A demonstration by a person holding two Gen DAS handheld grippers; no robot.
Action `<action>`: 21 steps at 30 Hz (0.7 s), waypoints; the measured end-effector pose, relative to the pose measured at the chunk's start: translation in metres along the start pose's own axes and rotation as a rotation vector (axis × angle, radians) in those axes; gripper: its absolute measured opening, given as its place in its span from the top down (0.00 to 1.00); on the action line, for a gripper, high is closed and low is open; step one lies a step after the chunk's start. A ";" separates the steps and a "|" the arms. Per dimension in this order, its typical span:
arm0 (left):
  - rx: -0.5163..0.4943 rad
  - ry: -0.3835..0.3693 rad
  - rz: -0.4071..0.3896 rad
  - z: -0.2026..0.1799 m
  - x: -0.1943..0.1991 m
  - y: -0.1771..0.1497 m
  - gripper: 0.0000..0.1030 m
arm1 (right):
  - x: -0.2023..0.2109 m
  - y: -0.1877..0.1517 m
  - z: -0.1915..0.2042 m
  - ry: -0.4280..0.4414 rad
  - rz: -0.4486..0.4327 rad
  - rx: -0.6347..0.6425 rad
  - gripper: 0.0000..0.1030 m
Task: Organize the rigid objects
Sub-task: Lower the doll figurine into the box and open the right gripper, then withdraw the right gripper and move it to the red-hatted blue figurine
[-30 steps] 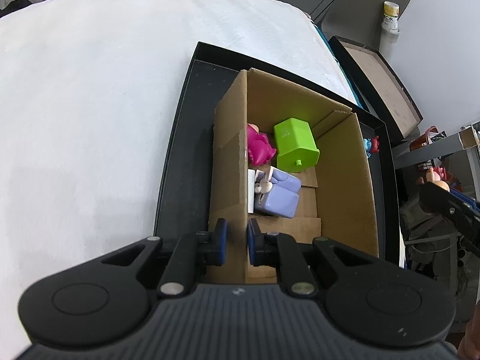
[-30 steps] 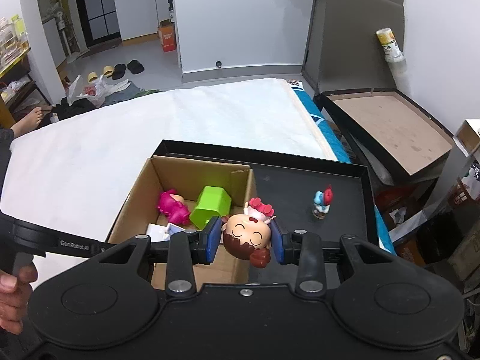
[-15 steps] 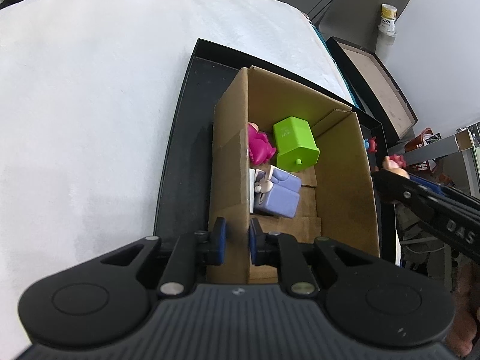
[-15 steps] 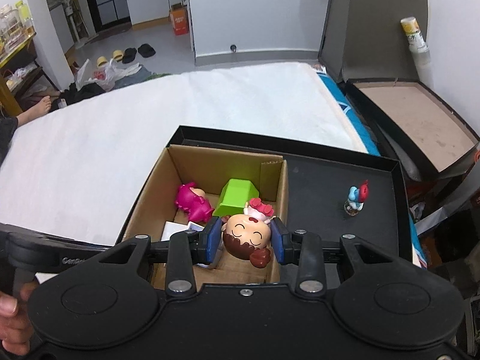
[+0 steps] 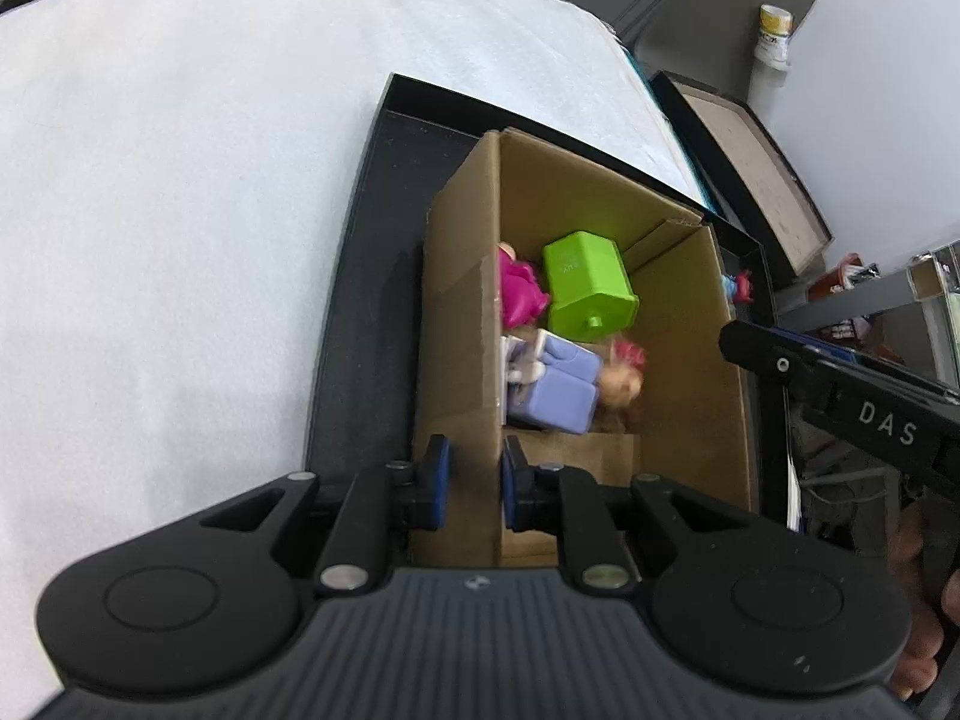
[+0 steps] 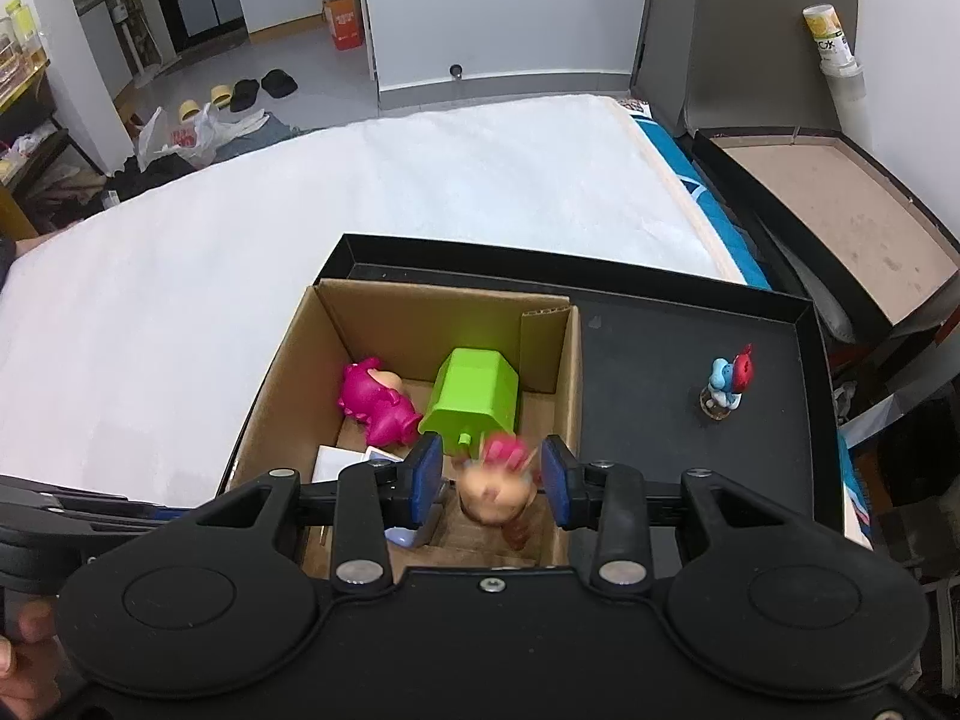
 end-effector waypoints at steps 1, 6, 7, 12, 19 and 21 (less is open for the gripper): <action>-0.005 0.012 0.000 0.000 0.000 0.000 0.85 | 0.002 0.000 -0.001 0.000 -0.003 0.001 0.65; 0.001 0.010 -0.002 -0.001 -0.001 0.000 0.84 | 0.011 -0.001 -0.003 0.003 -0.004 0.014 0.65; 0.001 0.012 -0.002 -0.001 -0.001 0.000 0.84 | 0.013 -0.001 -0.004 0.003 -0.005 0.015 0.65; -0.003 0.021 -0.002 -0.003 -0.001 0.001 0.84 | 0.018 -0.002 -0.021 -0.006 0.004 0.002 0.65; 0.009 0.030 -0.005 -0.002 -0.005 -0.002 0.84 | 0.019 -0.009 -0.050 0.014 0.028 -0.067 0.65; 0.012 0.029 -0.008 -0.002 -0.006 -0.002 0.84 | 0.018 -0.011 -0.057 0.013 0.031 -0.077 0.65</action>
Point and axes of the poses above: each gripper's, at about its wrist camera, not at the fingertips, and x roughly against the way its jaws point, z to its left, y to its top, the point moved 3 cm from there along -x, roughly the way its jaws point, and after that the axes turned 3 degrees about z, right-handed, at the moved point
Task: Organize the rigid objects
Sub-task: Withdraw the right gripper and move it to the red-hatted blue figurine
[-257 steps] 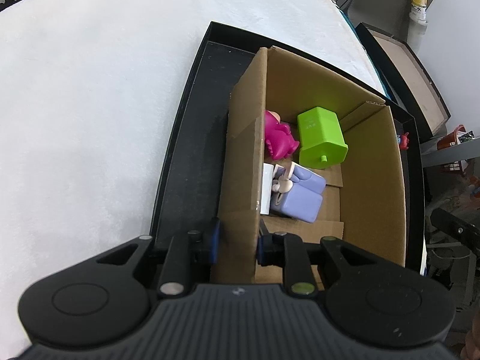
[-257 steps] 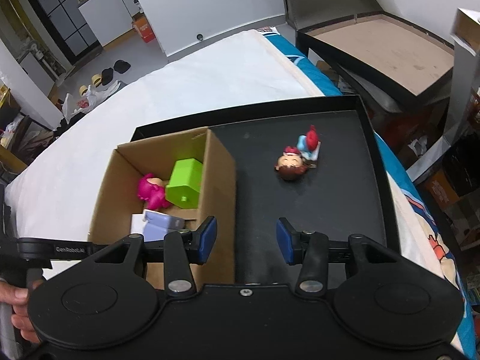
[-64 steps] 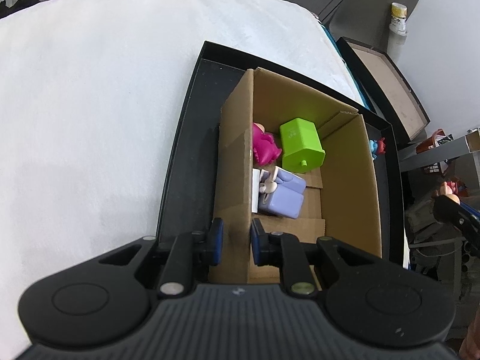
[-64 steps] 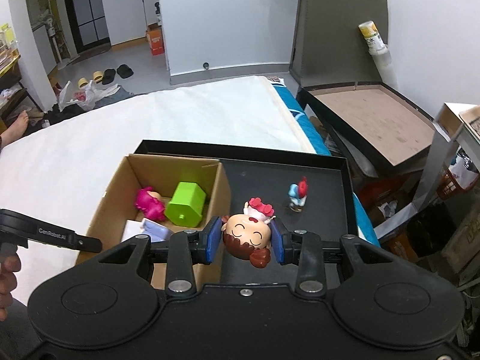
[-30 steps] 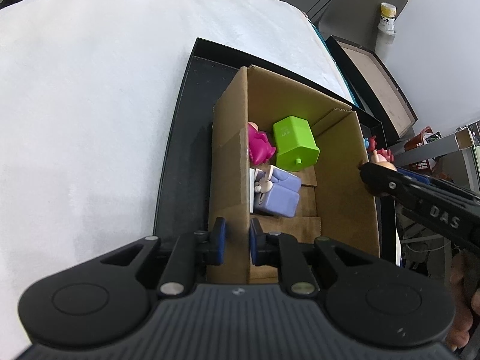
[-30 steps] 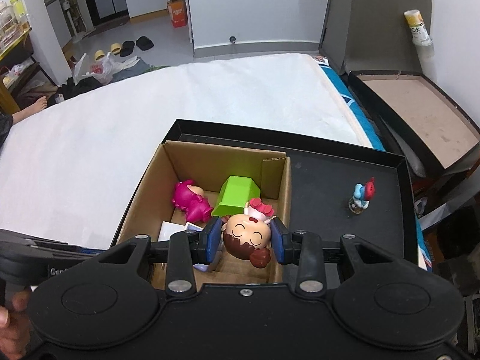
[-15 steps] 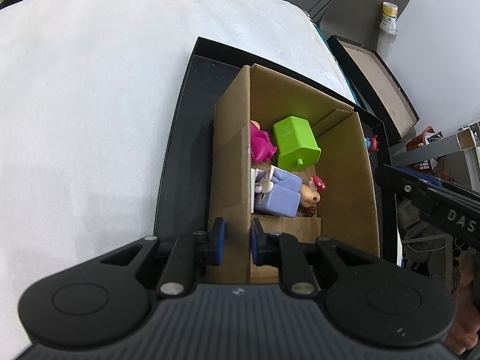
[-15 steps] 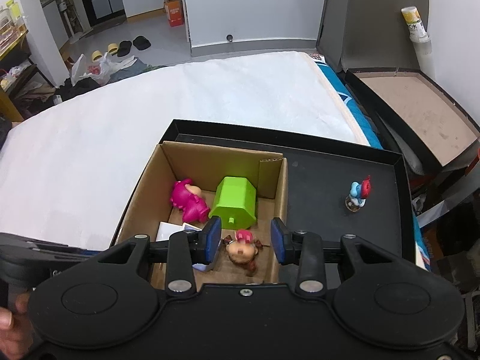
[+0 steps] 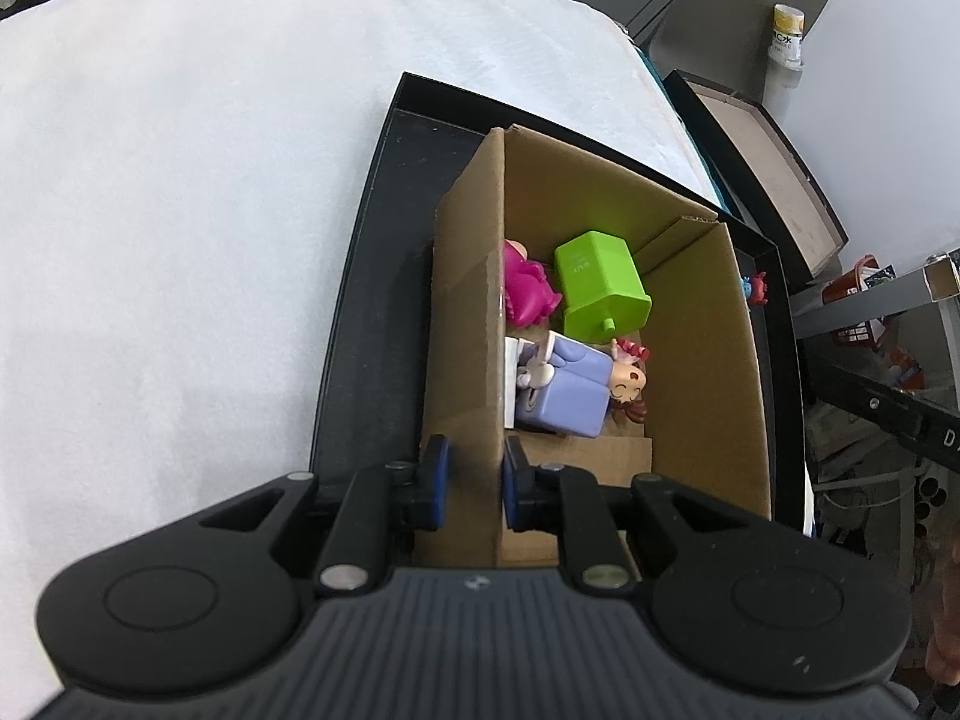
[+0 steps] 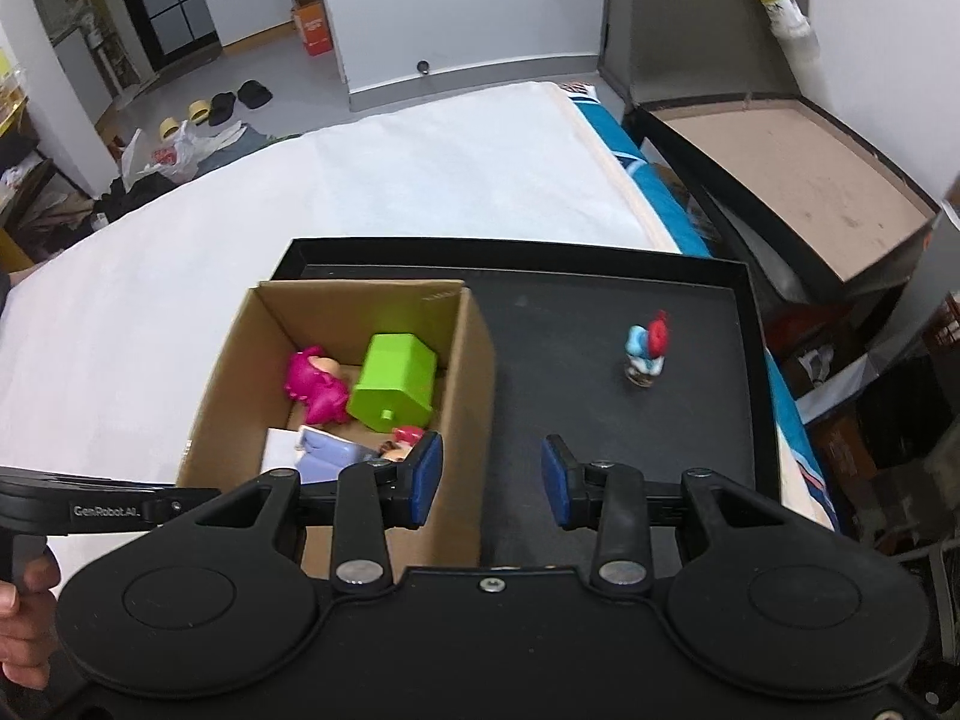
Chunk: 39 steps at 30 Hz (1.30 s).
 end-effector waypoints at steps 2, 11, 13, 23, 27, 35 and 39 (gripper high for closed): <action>-0.002 0.002 -0.002 -0.001 0.000 0.000 0.84 | -0.001 -0.001 -0.007 0.002 0.003 -0.012 0.64; -0.002 0.018 -0.007 -0.003 -0.001 -0.001 0.84 | -0.005 -0.004 -0.037 0.014 0.005 -0.051 0.58; -0.002 0.019 -0.008 -0.002 -0.001 -0.001 0.84 | -0.007 -0.003 -0.045 0.020 0.006 -0.068 0.57; -0.012 0.029 -0.011 -0.004 -0.001 -0.001 0.84 | -0.025 -0.001 -0.076 0.033 -0.019 -0.153 0.50; -0.023 0.047 -0.009 -0.006 -0.003 -0.003 0.84 | -0.038 -0.002 -0.082 0.030 -0.040 -0.160 0.49; -0.044 0.088 -0.001 -0.010 -0.007 -0.003 0.84 | -0.067 -0.010 -0.090 0.022 -0.099 -0.151 0.48; -0.047 0.114 0.000 -0.012 -0.010 -0.004 0.84 | -0.077 -0.009 -0.091 0.011 -0.135 -0.128 0.48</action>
Point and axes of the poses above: each gripper's, at about its wrist camera, not at the fingertips, and x roughly against the way its jaws point, z to its left, y to its top, the point moved 3 cm from there along -x, roughly the way its jaws point, and after that the axes turned 3 degrees about z, right-handed, at the moved point
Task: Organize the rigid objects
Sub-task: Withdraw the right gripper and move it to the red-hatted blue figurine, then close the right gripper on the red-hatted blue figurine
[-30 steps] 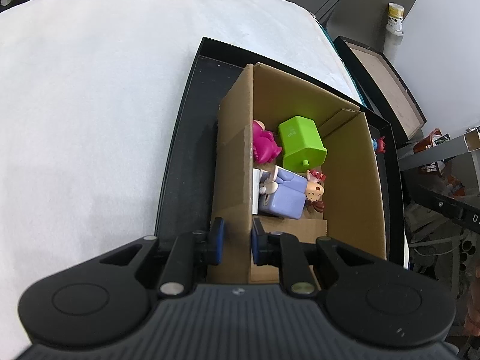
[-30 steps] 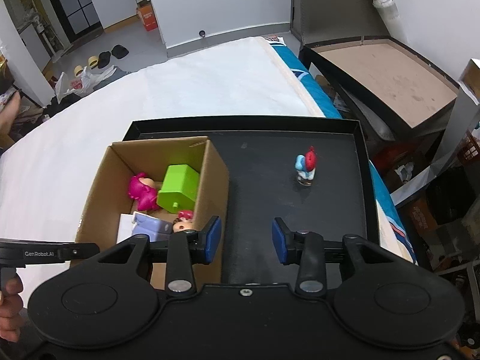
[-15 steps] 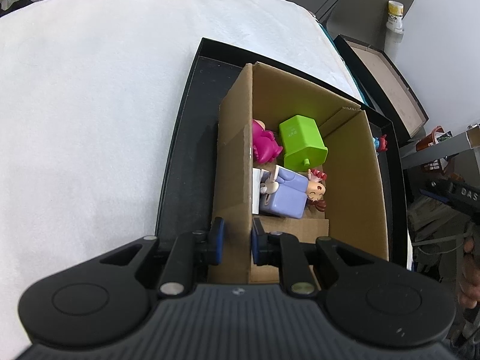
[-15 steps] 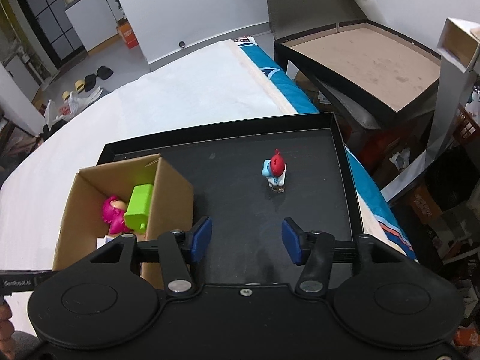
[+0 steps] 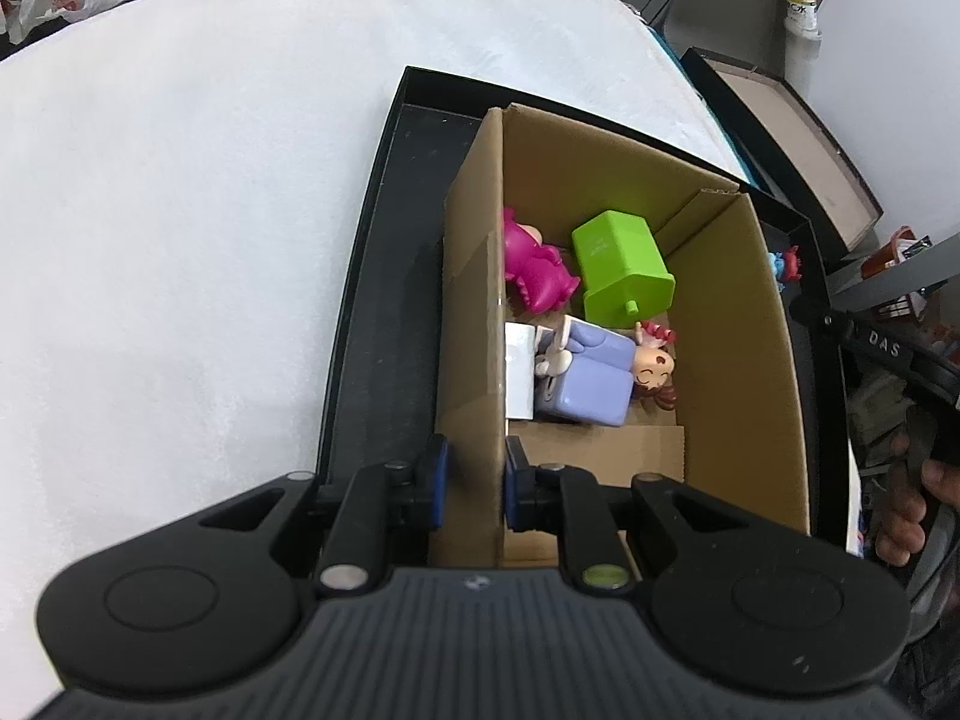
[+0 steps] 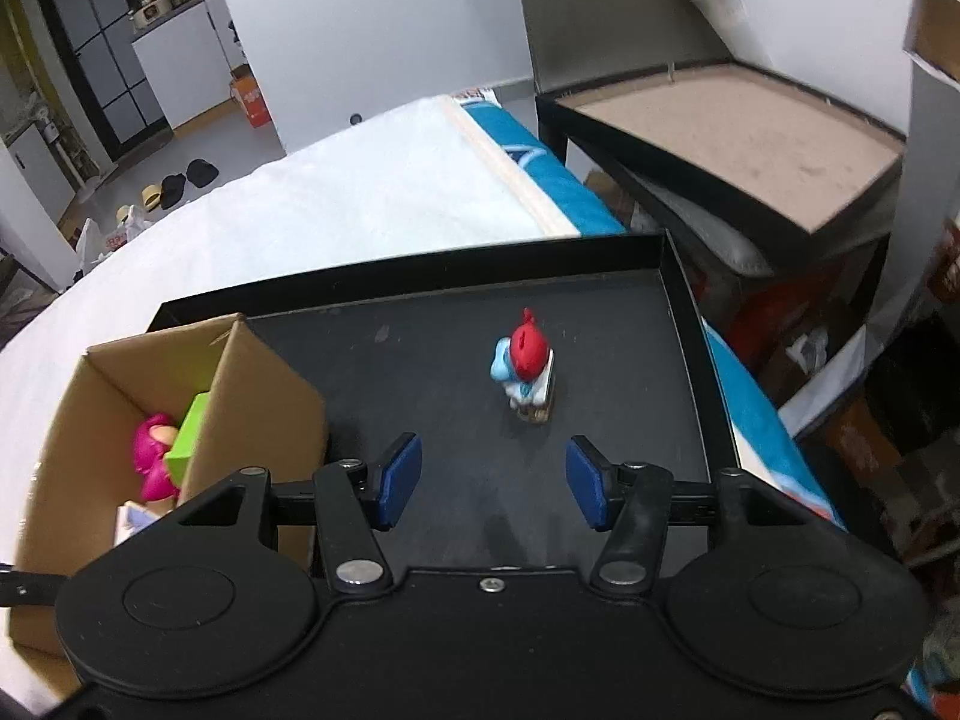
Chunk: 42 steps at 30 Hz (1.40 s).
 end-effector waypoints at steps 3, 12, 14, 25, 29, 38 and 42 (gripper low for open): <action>-0.009 0.016 -0.001 -0.002 -0.002 -0.001 0.84 | -0.008 0.002 0.000 0.002 -0.026 0.014 0.48; 0.012 0.019 0.001 0.000 -0.003 -0.001 0.84 | -0.039 0.003 0.004 -0.040 -0.033 0.034 0.49; 0.017 0.020 0.003 -0.001 -0.003 -0.001 0.84 | -0.043 0.005 0.007 -0.060 -0.041 0.040 0.48; 0.019 0.037 0.006 -0.004 -0.003 -0.001 0.84 | -0.056 0.012 0.008 -0.113 -0.071 0.036 0.52; 0.017 0.042 0.005 -0.005 -0.003 -0.001 0.84 | -0.050 0.015 0.011 -0.116 -0.102 0.054 0.74; 0.015 0.047 -0.004 -0.006 -0.003 -0.004 0.84 | -0.034 0.010 0.009 -0.091 -0.093 0.036 0.75; 0.007 0.048 -0.004 -0.007 -0.003 -0.005 0.84 | -0.022 0.002 0.010 -0.087 -0.081 0.043 0.75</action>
Point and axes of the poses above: each gripper's, at about its wrist camera, not at the fingertips, and x roughly against the way its jaws point, z to its left, y to its top, the point moved 3 cm from there along -x, roughly the way its jaws point, and after that the axes turned 3 degrees about z, right-handed, at the moved point
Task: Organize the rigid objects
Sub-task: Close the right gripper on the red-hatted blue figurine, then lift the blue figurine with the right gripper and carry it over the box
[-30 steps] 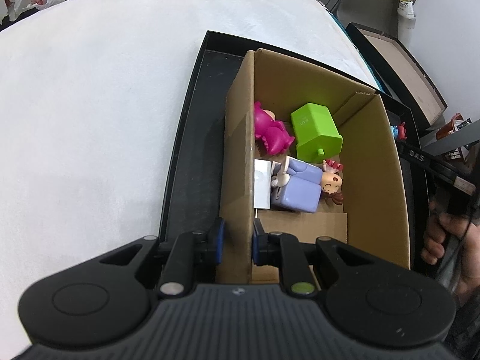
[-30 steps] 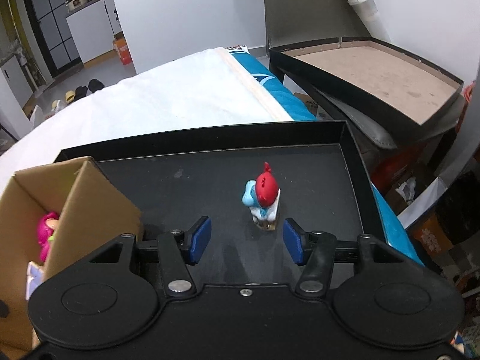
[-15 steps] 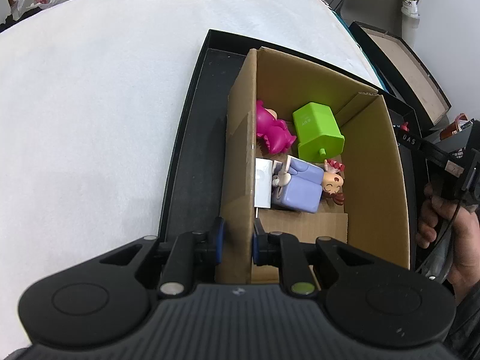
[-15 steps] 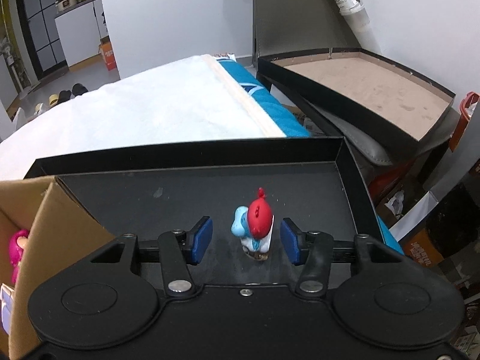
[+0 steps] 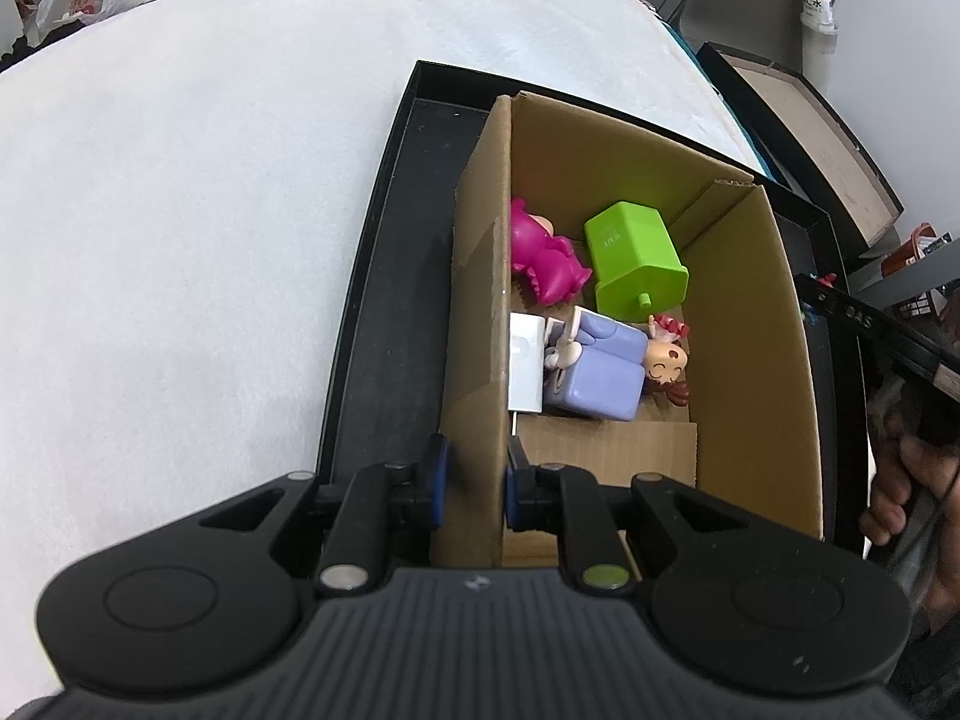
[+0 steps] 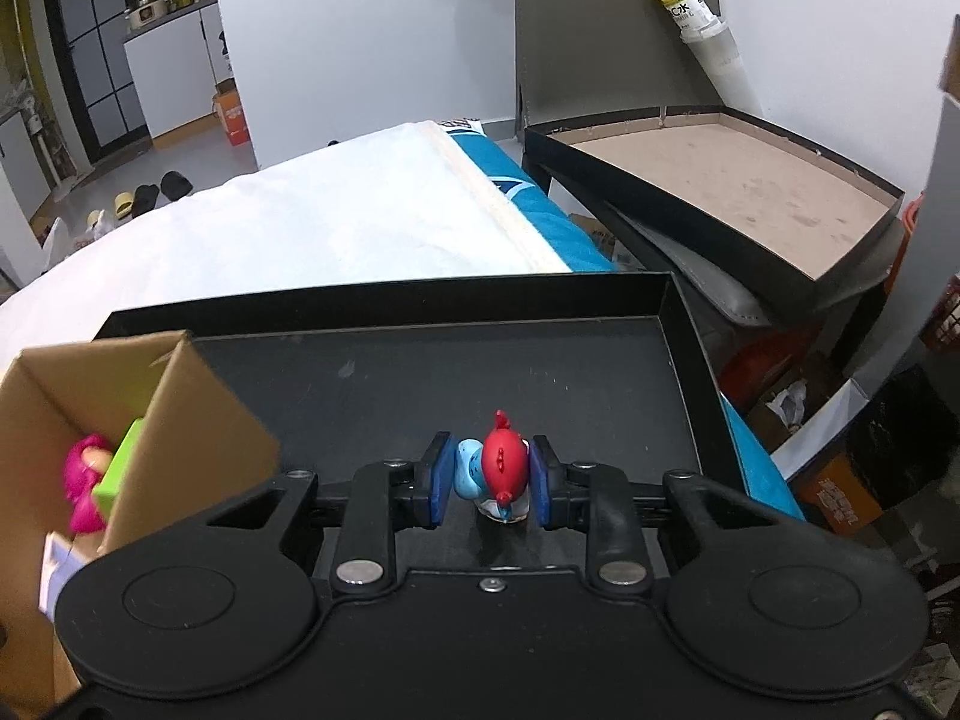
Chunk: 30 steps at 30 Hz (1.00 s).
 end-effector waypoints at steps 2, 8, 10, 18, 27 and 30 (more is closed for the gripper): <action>-0.001 -0.002 -0.001 0.000 0.000 0.000 0.84 | 0.006 -0.002 0.000 0.001 0.001 0.008 0.75; -0.018 0.001 0.000 -0.001 0.000 0.000 0.84 | 0.022 -0.011 -0.003 -0.002 0.010 0.003 0.75; -0.018 -0.004 0.002 -0.001 0.000 0.000 0.84 | 0.028 -0.016 -0.003 -0.006 0.012 0.006 0.75; -0.011 -0.022 0.009 0.003 -0.001 0.002 0.84 | 0.053 -0.028 -0.001 -0.016 0.024 0.026 0.75; 0.006 -0.048 0.002 0.008 0.000 0.000 0.83 | 0.084 -0.023 0.009 -0.027 0.004 0.069 0.75; 0.007 -0.054 -0.003 0.009 0.000 -0.001 0.83 | 0.095 -0.019 0.015 -0.033 -0.007 0.085 0.75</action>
Point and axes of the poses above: each gripper's, at about its wrist camera, not at the fingertips, and x roughly against the way its jaws point, z to its left, y to its top, the point moved 3 cm from there along -x, roughly the way its jaws point, and after that the axes turned 3 degrees about z, right-handed, at the moved point
